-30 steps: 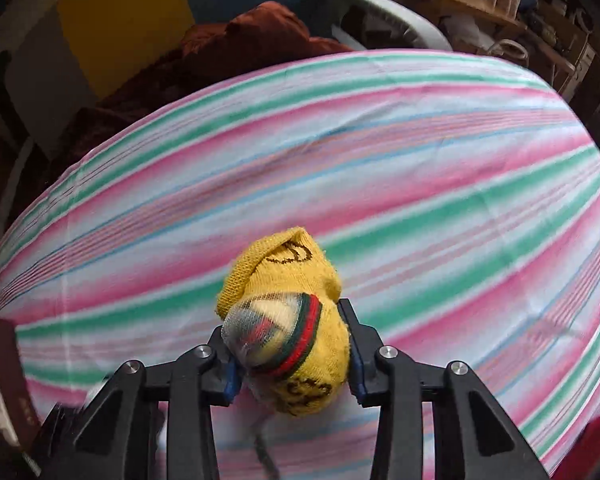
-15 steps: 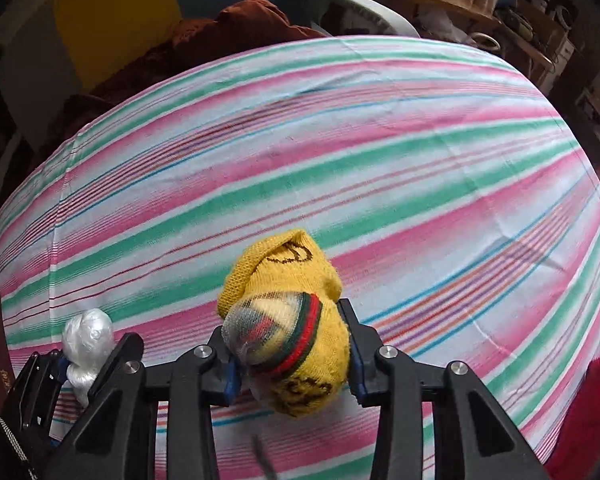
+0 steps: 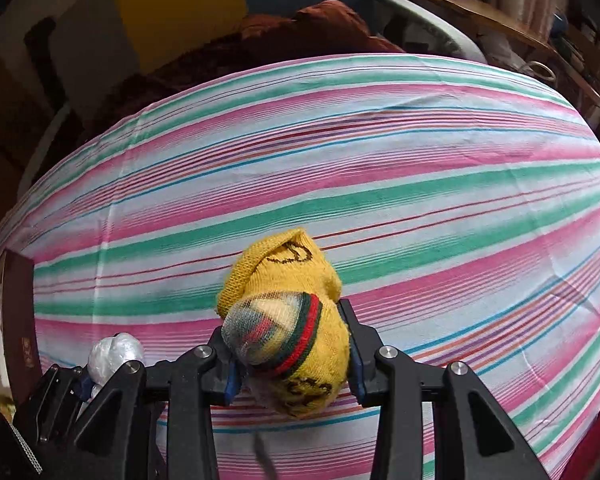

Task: Organize objects
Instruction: 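Carry the plastic bag and plush toy over the gold tray with both tools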

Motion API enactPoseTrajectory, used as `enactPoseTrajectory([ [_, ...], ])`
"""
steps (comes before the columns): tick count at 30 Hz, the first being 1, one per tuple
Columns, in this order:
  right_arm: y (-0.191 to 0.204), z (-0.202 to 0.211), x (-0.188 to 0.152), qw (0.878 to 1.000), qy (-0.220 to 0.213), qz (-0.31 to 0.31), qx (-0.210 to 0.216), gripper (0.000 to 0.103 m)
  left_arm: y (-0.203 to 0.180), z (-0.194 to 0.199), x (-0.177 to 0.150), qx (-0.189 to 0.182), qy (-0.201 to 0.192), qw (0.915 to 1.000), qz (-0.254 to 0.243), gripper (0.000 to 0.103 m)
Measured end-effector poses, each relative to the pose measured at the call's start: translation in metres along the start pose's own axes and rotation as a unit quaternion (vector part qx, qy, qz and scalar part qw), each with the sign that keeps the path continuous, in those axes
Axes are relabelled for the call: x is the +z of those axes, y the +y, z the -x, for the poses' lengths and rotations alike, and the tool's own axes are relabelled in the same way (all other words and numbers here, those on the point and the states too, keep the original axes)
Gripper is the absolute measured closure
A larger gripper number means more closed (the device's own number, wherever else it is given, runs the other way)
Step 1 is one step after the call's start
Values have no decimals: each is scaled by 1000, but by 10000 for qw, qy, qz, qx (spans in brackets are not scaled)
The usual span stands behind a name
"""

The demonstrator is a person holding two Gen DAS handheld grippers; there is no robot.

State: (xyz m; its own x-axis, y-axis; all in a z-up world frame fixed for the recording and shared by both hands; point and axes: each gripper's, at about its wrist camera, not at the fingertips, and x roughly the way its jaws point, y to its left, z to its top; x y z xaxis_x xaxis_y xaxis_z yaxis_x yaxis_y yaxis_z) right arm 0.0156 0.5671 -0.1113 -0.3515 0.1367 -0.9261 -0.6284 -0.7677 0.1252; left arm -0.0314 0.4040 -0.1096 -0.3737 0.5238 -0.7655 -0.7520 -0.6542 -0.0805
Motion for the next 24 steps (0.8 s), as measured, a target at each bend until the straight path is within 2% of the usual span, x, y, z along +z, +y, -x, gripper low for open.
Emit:
enactPoseTrajectory([
  [6, 25, -2, -4, 9986, 65, 502, 149, 63, 11, 19, -14, 139, 34, 9998, 143, 68],
  [7, 30, 1, -15, 9982, 70, 571, 150, 63, 12, 25, -18, 138, 10, 9998, 165, 68],
  [11, 40, -1, -20, 9963, 108, 849, 110, 63, 18, 47, -22, 162, -135, 9996, 200, 68],
  [24, 56, -1, -27, 9930, 46, 1183, 63, 63, 43, 132, -22, 359, -827, 9954, 330, 68],
])
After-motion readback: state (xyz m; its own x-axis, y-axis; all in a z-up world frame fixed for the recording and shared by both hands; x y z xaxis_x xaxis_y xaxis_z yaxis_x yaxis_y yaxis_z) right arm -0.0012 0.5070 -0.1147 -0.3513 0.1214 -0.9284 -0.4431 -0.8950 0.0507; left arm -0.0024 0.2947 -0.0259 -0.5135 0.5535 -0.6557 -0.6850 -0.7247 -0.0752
